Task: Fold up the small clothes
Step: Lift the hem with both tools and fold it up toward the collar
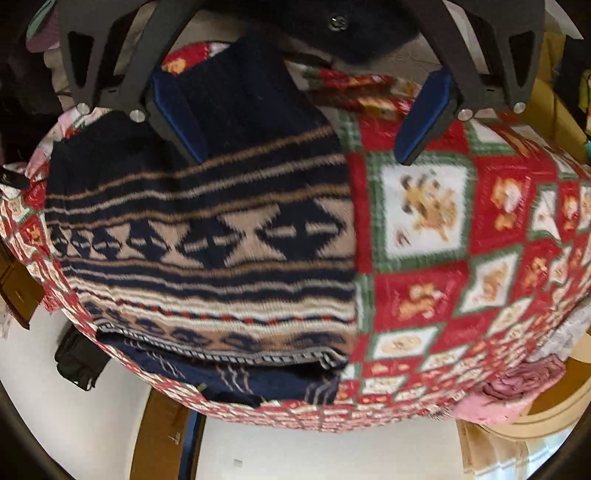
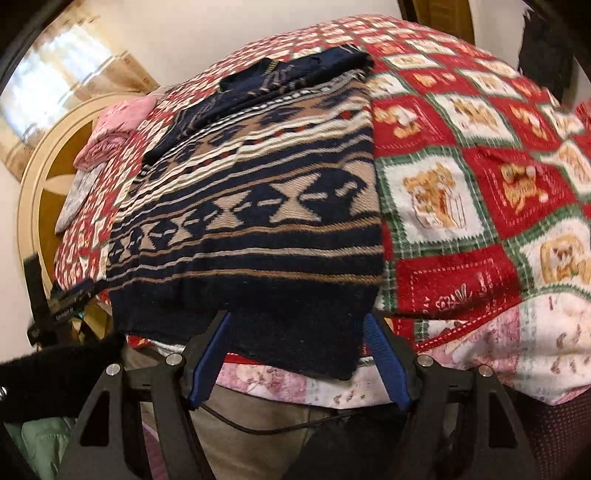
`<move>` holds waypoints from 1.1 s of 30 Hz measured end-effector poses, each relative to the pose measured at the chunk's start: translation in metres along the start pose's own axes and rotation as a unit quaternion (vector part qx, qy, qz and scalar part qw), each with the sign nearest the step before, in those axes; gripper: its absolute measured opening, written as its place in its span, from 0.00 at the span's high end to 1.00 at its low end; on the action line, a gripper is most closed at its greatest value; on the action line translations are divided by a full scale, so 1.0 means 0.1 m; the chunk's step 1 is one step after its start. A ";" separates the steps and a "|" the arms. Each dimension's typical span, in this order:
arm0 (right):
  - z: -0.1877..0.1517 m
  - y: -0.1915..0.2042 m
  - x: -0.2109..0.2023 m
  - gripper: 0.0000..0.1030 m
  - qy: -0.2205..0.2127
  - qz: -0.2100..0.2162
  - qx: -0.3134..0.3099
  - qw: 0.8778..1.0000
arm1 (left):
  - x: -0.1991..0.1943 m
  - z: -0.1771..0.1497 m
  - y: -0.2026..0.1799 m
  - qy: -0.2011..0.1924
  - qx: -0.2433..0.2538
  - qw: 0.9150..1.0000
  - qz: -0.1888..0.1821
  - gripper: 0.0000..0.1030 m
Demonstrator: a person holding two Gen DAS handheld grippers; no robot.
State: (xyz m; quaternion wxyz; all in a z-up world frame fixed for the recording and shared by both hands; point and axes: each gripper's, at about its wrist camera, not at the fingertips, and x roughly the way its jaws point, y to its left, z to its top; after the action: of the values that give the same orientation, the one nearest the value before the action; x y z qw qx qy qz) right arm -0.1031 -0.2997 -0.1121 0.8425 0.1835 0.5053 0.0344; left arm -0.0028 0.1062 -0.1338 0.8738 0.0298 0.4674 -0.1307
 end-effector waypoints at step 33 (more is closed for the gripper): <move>-0.14 0.03 0.38 0.88 0.030 0.065 -0.010 0.997 | 0.17 -0.16 -0.22 0.043 0.017 0.995 -0.088 0.87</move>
State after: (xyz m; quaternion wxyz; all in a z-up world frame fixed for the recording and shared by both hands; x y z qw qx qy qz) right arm -0.0960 -0.2840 -0.1486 0.8248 0.2066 0.5168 0.0992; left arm -0.0127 0.0841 -0.1554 0.8375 0.0086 0.5029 -0.2138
